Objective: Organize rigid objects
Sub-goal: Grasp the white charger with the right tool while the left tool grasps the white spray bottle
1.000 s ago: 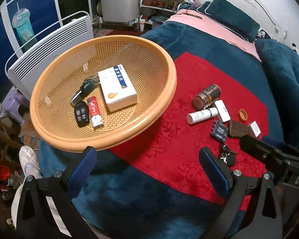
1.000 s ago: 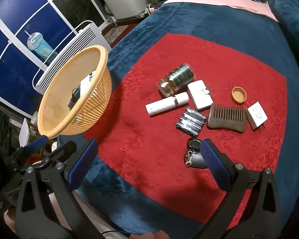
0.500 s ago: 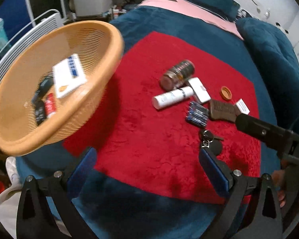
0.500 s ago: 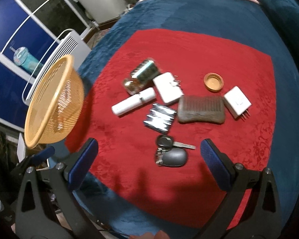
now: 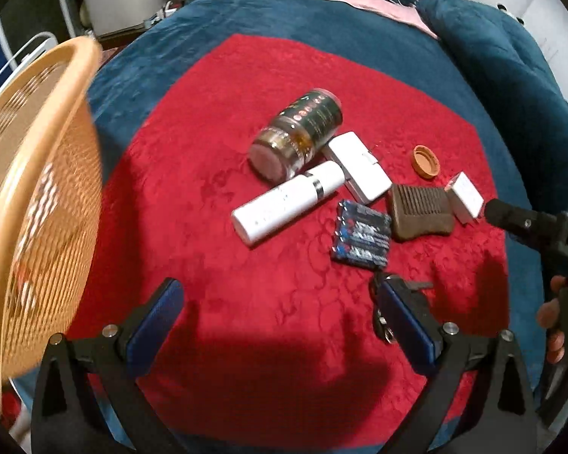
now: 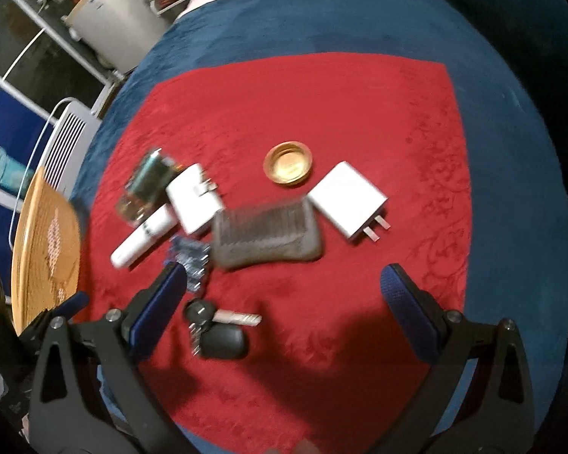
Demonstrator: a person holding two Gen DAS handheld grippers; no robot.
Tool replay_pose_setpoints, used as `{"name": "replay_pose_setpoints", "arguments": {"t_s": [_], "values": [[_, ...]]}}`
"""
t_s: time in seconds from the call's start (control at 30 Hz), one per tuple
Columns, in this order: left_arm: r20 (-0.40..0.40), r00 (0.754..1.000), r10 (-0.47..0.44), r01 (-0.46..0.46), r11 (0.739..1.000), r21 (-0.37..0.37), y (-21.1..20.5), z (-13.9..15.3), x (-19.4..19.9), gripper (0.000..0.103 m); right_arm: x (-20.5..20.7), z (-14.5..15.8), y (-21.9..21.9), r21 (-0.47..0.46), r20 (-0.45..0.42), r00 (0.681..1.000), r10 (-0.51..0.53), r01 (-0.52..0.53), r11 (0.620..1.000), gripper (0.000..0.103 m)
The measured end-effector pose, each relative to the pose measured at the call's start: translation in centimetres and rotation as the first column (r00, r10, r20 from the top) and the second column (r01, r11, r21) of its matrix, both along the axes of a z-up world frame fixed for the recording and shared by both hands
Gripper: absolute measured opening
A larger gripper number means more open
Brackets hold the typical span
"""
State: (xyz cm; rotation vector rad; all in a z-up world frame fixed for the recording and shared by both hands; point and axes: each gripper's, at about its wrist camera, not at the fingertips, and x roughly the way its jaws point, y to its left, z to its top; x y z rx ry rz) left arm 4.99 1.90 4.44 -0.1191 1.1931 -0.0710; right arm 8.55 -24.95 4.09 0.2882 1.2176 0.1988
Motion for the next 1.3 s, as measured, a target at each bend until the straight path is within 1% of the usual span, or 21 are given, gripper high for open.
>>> {"name": "replay_pose_setpoints", "arguments": {"t_s": [0.1,0.2,0.33,0.37,0.43,0.47,0.53,0.57,0.6,0.67,0.7,0.8,0.87,0.93,1.0,1.07,1.1,1.17,1.23,1.3], "values": [[0.015,1.000,-0.024,0.023,0.999,0.031,-0.2,-0.3,1.3,0.102,1.1,-1.1,-0.7,-0.024,-0.009,1.000,-0.028,0.028,0.999,0.103],[0.027,0.999,-0.042,0.041,0.998,0.053,-0.3,-0.5,2.4,0.102,2.3,-2.3,-1.3,-0.077,-0.015,0.998,-0.059,0.057,0.995,0.102],[0.031,0.997,-0.075,0.073,0.995,0.074,-0.4,-1.0,3.5,0.100,3.5,-3.1,-1.7,-0.091,-0.004,0.997,-0.078,0.077,0.993,0.101],[0.031,0.996,-0.088,0.086,0.993,0.082,-0.6,-1.1,3.9,0.097,3.7,-3.3,-1.7,-0.094,-0.005,0.997,-0.072,0.071,0.993,0.100],[0.028,0.993,-0.118,0.114,0.988,0.104,-1.2,-1.5,4.6,0.089,4.2,-3.9,-1.5,-0.107,-0.018,0.998,-0.053,0.051,0.993,0.086],[0.025,0.992,-0.126,0.122,0.986,0.111,-1.4,-1.7,4.9,0.085,4.5,-4.2,-1.4,-0.118,-0.025,0.999,-0.046,0.042,0.992,0.083],[0.010,0.991,-0.134,0.132,0.985,0.113,-1.7,-2.2,5.5,0.081,4.9,-4.7,-1.3,-0.147,-0.033,0.999,-0.021,0.016,0.989,0.073],[-0.001,0.991,-0.137,0.137,0.985,0.104,-1.7,-2.6,5.8,0.073,5.0,-4.8,-1.2,-0.155,-0.035,0.999,-0.009,0.003,0.988,0.070],[-0.010,0.990,-0.139,0.139,0.985,0.101,-1.7,-2.9,6.0,0.062,5.0,-4.9,-1.2,-0.158,-0.038,0.999,0.003,-0.009,0.987,0.062],[-0.023,0.989,-0.143,0.145,0.984,0.102,-1.9,-3.5,6.3,0.058,4.7,-4.7,-1.1,-0.160,-0.032,0.999,0.025,-0.029,0.987,0.062],[-0.018,0.989,-0.147,0.148,0.985,0.092,-2.0,-3.4,6.3,0.046,4.5,-4.6,-1.2,-0.158,-0.031,0.999,0.029,-0.034,0.987,0.062],[-0.020,0.992,-0.128,0.129,0.989,0.069,-1.5,-3.0,5.5,0.030,3.4,-4.4,-1.8,-0.119,-0.040,0.999,0.019,-0.023,0.993,0.062],[-0.039,0.995,-0.097,0.098,0.994,0.046,-0.8,-2.8,4.4,0.028,2.5,-4.3,-2.3,-0.088,-0.053,0.999,0.006,-0.011,0.996,0.062],[-0.052,0.997,-0.062,0.063,0.998,0.020,-0.1,-2.6,3.2,0.028,1.3,-4.2,-2.6,-0.058,-0.068,0.998,0.010,-0.014,0.998,0.062],[-0.061,0.998,-0.033,0.032,0.999,-0.013,0.5,-2.4,1.9,0.028,0.5,-4.1,-2.5,-0.048,-0.076,0.997,0.026,-0.030,0.998,0.062],[-0.058,0.998,-0.025,0.023,0.999,-0.037,0.8,-2.4,1.0,0.028,-0.2,-4.1,-2.1,-0.057,-0.079,0.995,0.061,-0.066,0.996,0.063],[-0.054,0.998,-0.025,0.023,0.999,-0.037,0.8,-2.4,0.6,0.028,-0.3,-4.1,-1.8,-0.066,-0.079,0.994,0.081,-0.086,0.994,0.063],[-0.043,0.999,-0.025,0.023,0.999,-0.041,0.9,-2.4,0.2,0.028,-0.4,-4.0,-1.3,-0.107,-0.073,0.988,0.135,-0.142,0.984,0.065],[-0.035,0.999,-0.021,0.020,0.999,-0.050,1.1,-2.3,-0.2,0.033,-0.6,-3.8,-0.8,-0.142,-0.062,0.980,0.189,-0.196,0.970,0.072],[-0.034,0.999,-0.011,0.009,0.998,-0.057,1.7,-2.1,-0.3,0.034,-0.9,-3.7,-0.4,-0.171,-0.049,0.974,0.220,-0.225,0.959,0.074]]}}
